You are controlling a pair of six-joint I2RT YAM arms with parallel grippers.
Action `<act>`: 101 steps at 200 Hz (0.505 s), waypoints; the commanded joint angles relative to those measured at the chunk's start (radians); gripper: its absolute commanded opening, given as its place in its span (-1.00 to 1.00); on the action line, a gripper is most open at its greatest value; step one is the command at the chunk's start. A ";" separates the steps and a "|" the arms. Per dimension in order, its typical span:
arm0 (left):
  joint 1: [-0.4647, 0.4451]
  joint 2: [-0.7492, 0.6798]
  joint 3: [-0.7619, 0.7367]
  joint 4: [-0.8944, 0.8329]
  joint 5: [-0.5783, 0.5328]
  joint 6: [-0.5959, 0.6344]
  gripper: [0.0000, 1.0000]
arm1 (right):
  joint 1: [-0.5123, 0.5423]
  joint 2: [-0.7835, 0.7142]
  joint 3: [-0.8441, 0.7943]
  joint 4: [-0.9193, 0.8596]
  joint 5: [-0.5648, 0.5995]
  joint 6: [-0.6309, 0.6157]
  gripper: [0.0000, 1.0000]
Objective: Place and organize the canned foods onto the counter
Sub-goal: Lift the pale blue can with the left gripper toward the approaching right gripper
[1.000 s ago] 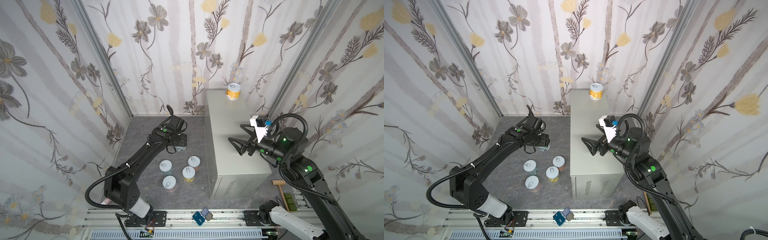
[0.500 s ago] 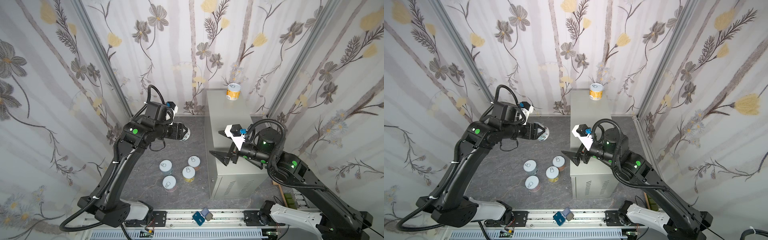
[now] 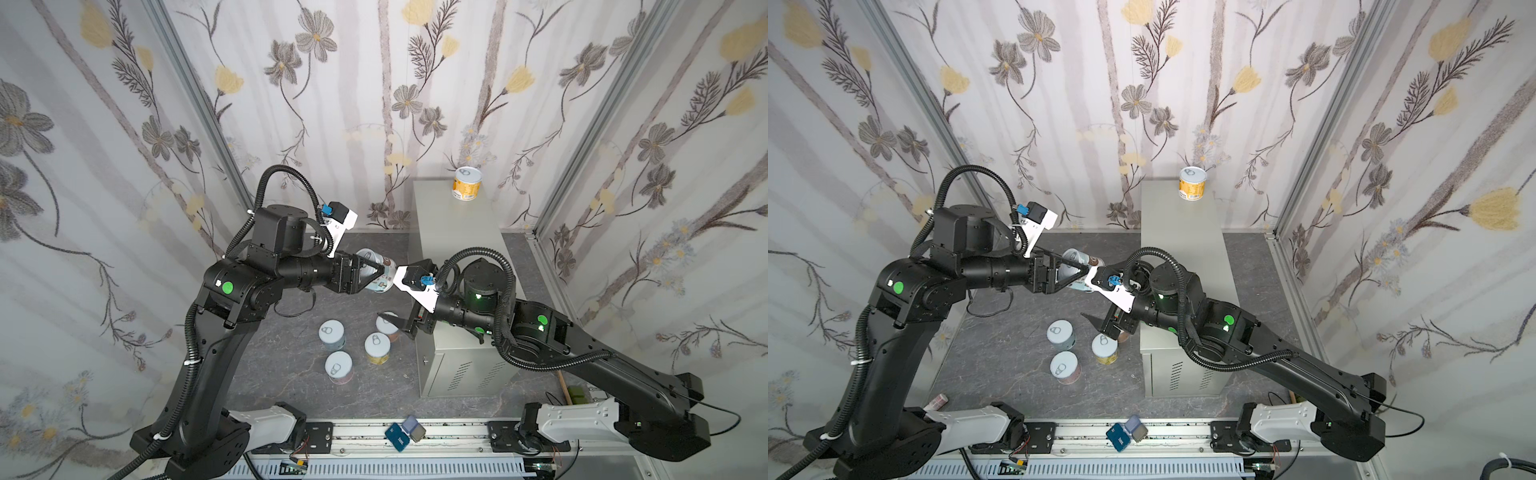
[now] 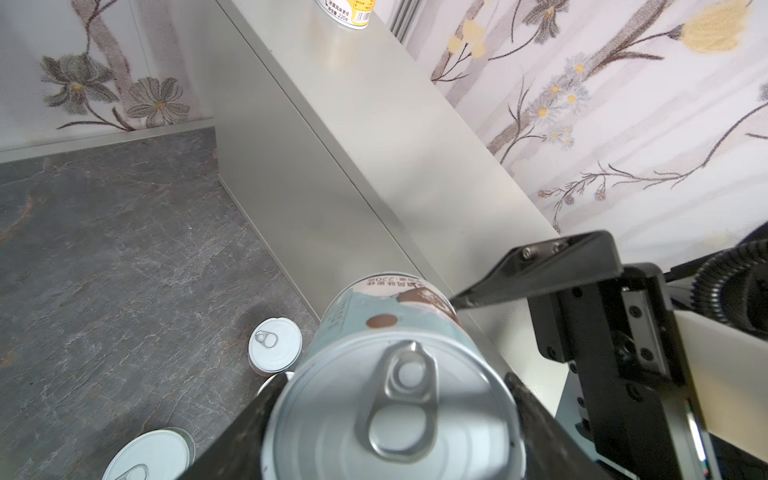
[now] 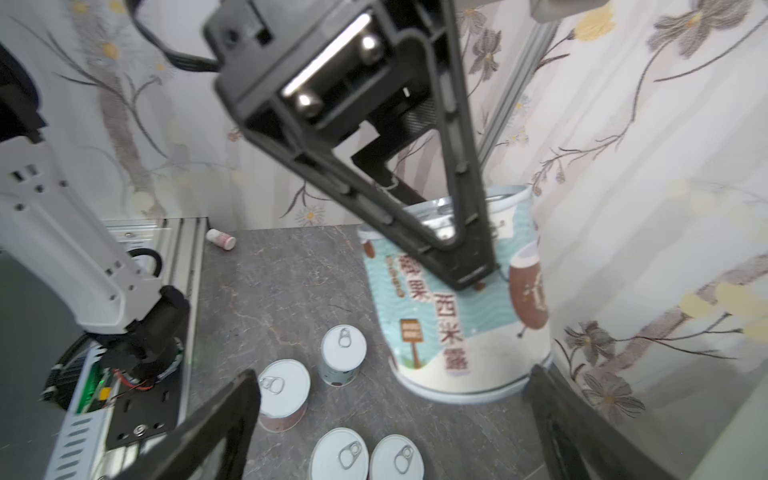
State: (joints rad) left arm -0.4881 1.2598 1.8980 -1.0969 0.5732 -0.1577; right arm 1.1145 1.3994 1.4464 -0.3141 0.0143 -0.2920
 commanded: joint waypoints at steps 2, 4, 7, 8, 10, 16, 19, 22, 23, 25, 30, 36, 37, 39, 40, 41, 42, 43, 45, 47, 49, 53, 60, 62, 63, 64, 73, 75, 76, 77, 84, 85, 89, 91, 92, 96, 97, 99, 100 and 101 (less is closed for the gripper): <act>0.000 -0.029 -0.007 0.049 0.086 -0.002 0.05 | 0.010 0.040 0.040 0.043 0.094 -0.041 0.99; 0.000 -0.029 -0.008 0.049 0.088 -0.002 0.05 | 0.012 0.045 0.043 0.043 0.101 -0.043 0.99; 0.001 -0.032 -0.011 0.049 0.089 -0.003 0.05 | 0.016 0.051 0.047 0.045 0.113 -0.046 0.99; 0.001 -0.033 -0.011 0.049 0.089 -0.003 0.05 | 0.017 0.053 0.048 0.045 0.119 -0.047 0.99; 0.000 -0.034 -0.011 0.048 0.089 -0.002 0.05 | 0.019 0.057 0.051 0.048 0.129 -0.049 0.99; 0.000 -0.038 -0.012 0.046 0.089 -0.001 0.05 | 0.028 0.064 0.056 0.053 0.155 -0.059 0.99; 0.000 -0.039 -0.013 0.045 0.090 -0.001 0.05 | 0.032 0.069 0.060 0.052 0.162 -0.065 0.99; 0.000 -0.041 -0.014 0.045 0.090 -0.001 0.05 | 0.036 0.072 0.063 0.052 0.165 -0.070 0.99; 0.000 -0.041 -0.014 0.045 0.090 -0.001 0.05 | 0.037 0.073 0.065 0.051 0.166 -0.071 0.99; 0.001 -0.043 -0.015 0.046 0.091 -0.002 0.05 | 0.039 0.077 0.068 0.050 0.168 -0.074 0.99; 0.000 -0.047 -0.017 0.048 0.094 -0.002 0.06 | 0.041 0.084 0.075 0.049 0.174 -0.079 0.99; 0.000 -0.052 -0.024 0.053 0.098 -0.004 0.06 | 0.046 0.093 0.085 0.046 0.179 -0.080 0.99; 0.000 -0.052 -0.024 0.054 0.099 -0.005 0.06 | 0.045 0.095 0.086 0.046 0.179 -0.081 0.99; 0.000 -0.054 -0.026 0.056 0.100 -0.007 0.06 | 0.045 0.099 0.089 0.045 0.179 -0.082 0.99; 0.000 -0.055 -0.027 0.057 0.101 -0.007 0.06 | 0.045 0.101 0.091 0.045 0.179 -0.083 0.99; 0.001 -0.056 -0.028 0.058 0.101 -0.008 0.06 | 0.045 0.102 0.092 0.044 0.179 -0.083 0.99; 0.001 -0.056 -0.029 0.059 0.102 -0.008 0.06 | 0.046 0.104 0.094 0.044 0.180 -0.084 0.99; 0.001 -0.057 -0.029 0.059 0.102 -0.008 0.06 | 0.046 0.105 0.095 0.044 0.180 -0.084 0.99; 0.001 -0.059 -0.030 0.060 0.103 -0.008 0.06 | 0.047 0.108 0.098 0.044 0.182 -0.086 0.99; -0.001 -0.060 -0.032 0.060 0.104 -0.009 0.06 | 0.048 0.112 0.101 0.044 0.184 -0.088 0.99; 0.000 -0.060 -0.032 0.060 0.105 -0.009 0.06 | 0.049 0.115 0.104 0.044 0.189 -0.088 0.99; 0.000 -0.062 -0.033 0.059 0.104 -0.007 0.06 | 0.052 0.121 0.109 0.047 0.199 -0.091 0.99; 0.000 -0.062 -0.031 0.053 0.101 -0.004 0.06 | 0.058 0.131 0.118 0.051 0.219 -0.097 0.99; 0.000 -0.062 -0.030 0.051 0.100 -0.002 0.06 | 0.061 0.135 0.120 0.052 0.224 -0.100 0.99; 0.001 -0.062 -0.031 0.050 0.099 -0.002 0.06 | 0.062 0.135 0.122 0.053 0.225 -0.102 0.99; 0.001 -0.062 -0.031 0.049 0.098 -0.001 0.06 | 0.063 0.137 0.124 0.052 0.228 -0.103 0.99; 0.001 -0.062 -0.033 0.045 0.094 0.001 0.06 | 0.074 0.149 0.137 0.050 0.245 -0.118 0.99; 0.001 -0.062 -0.032 0.045 0.093 0.002 0.06 | 0.076 0.152 0.140 0.050 0.251 -0.120 0.99; 0.002 -0.062 -0.032 0.044 0.092 0.003 0.06 | 0.078 0.152 0.141 0.051 0.253 -0.120 0.99; 0.002 -0.062 -0.031 0.043 0.092 0.003 0.06 | 0.079 0.153 0.142 0.051 0.254 -0.123 0.99; 0.000 -0.060 -0.032 0.040 0.091 0.004 0.06 | 0.087 0.160 0.149 0.052 0.274 -0.134 0.99; 0.000 -0.060 -0.033 0.039 0.091 0.004 0.06 | 0.088 0.161 0.150 0.052 0.275 -0.135 0.99; 0.001 -0.060 -0.031 0.039 0.090 0.005 0.06 | 0.090 0.164 0.154 0.051 0.282 -0.139 0.99; 0.001 -0.059 -0.031 0.038 0.088 0.006 0.06 | 0.091 0.166 0.156 0.049 0.282 -0.141 0.98; 0.001 -0.059 -0.031 0.038 0.088 0.006 0.06 | 0.091 0.166 0.157 0.049 0.283 -0.143 0.98; 0.000 -0.059 -0.030 0.038 0.088 0.005 0.07 | 0.093 0.169 0.160 0.047 0.285 -0.145 0.96; 0.000 -0.059 -0.030 0.038 0.088 0.005 0.07 | 0.093 0.170 0.161 0.045 0.286 -0.146 0.96; 0.000 -0.059 -0.029 0.038 0.088 0.006 0.07 | 0.094 0.170 0.163 0.045 0.287 -0.146 0.95; 0.001 -0.059 -0.029 0.038 0.088 0.006 0.07 | 0.094 0.171 0.164 0.045 0.288 -0.146 0.95; 0.001 -0.059 -0.028 0.038 0.089 0.006 0.07 | 0.094 0.172 0.164 0.044 0.288 -0.146 0.94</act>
State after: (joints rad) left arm -0.4881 1.2034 1.8664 -1.0973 0.6399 -0.1608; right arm 1.2003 1.5558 1.5871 -0.3073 0.2394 -0.3973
